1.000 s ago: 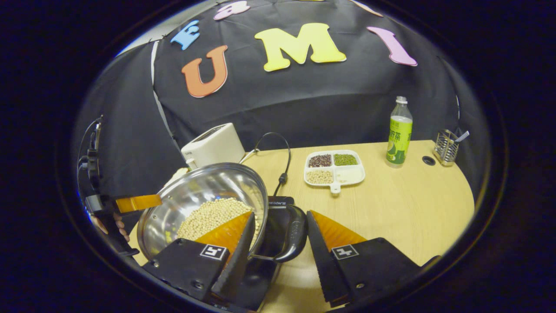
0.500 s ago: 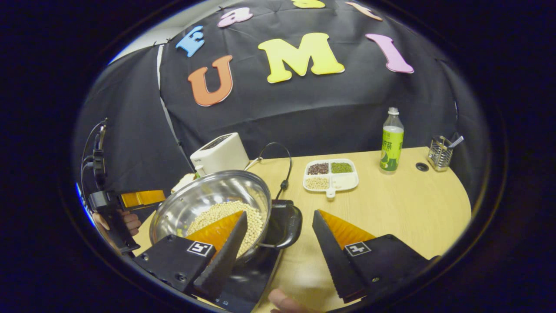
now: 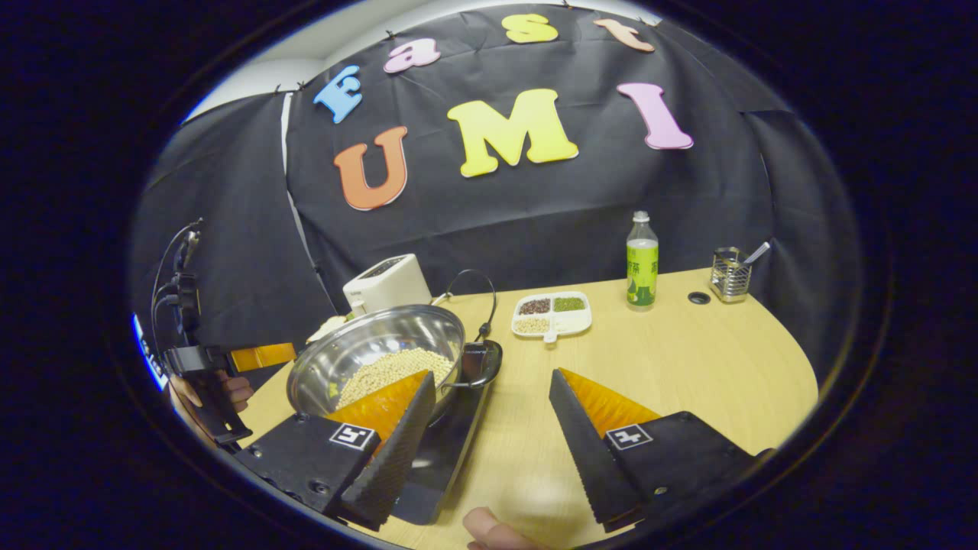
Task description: First push the handle of the pot to place it horizontally, then grasp the pot with both hands and set it on the induction cooktop.
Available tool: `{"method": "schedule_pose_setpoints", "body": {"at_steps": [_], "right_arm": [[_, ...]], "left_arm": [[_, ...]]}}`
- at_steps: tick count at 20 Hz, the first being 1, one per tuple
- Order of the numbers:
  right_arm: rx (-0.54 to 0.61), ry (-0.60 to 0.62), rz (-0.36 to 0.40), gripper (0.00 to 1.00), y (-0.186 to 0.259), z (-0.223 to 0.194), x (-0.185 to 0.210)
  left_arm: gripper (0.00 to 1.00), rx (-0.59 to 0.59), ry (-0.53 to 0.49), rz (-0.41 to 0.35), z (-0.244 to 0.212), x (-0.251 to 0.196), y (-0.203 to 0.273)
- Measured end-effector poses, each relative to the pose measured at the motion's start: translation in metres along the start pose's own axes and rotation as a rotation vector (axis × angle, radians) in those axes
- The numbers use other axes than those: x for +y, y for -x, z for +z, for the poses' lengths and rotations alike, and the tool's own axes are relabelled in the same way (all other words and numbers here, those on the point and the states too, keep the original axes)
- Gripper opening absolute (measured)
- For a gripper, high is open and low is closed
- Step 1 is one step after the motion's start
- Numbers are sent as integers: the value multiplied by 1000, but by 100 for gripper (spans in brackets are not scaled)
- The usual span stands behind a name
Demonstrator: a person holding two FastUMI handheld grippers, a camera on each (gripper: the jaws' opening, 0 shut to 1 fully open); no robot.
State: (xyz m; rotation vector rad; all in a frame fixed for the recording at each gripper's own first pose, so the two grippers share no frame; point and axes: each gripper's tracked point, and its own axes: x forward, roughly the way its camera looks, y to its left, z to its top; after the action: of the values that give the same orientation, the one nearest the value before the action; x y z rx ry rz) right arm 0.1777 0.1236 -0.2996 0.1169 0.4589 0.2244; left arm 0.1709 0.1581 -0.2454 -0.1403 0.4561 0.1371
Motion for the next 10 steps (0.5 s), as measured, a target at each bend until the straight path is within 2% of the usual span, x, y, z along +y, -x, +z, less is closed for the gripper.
{"method": "schedule_pose_setpoints", "body": {"at_steps": [3, 8, 10], "right_arm": [[-71, -4, -23, 95, 30, 6, -8], [-147, 29, -69, 95, 71, 13, -21], [-179, 46, -61, 93, 84, 17, -19]], "left_arm": [[96, -90, -13, 6, 19, -5, 31], [96, -170, -29, -49, 35, -31, 76], [95, -197, -12, -57, 43, -36, 85]]}}
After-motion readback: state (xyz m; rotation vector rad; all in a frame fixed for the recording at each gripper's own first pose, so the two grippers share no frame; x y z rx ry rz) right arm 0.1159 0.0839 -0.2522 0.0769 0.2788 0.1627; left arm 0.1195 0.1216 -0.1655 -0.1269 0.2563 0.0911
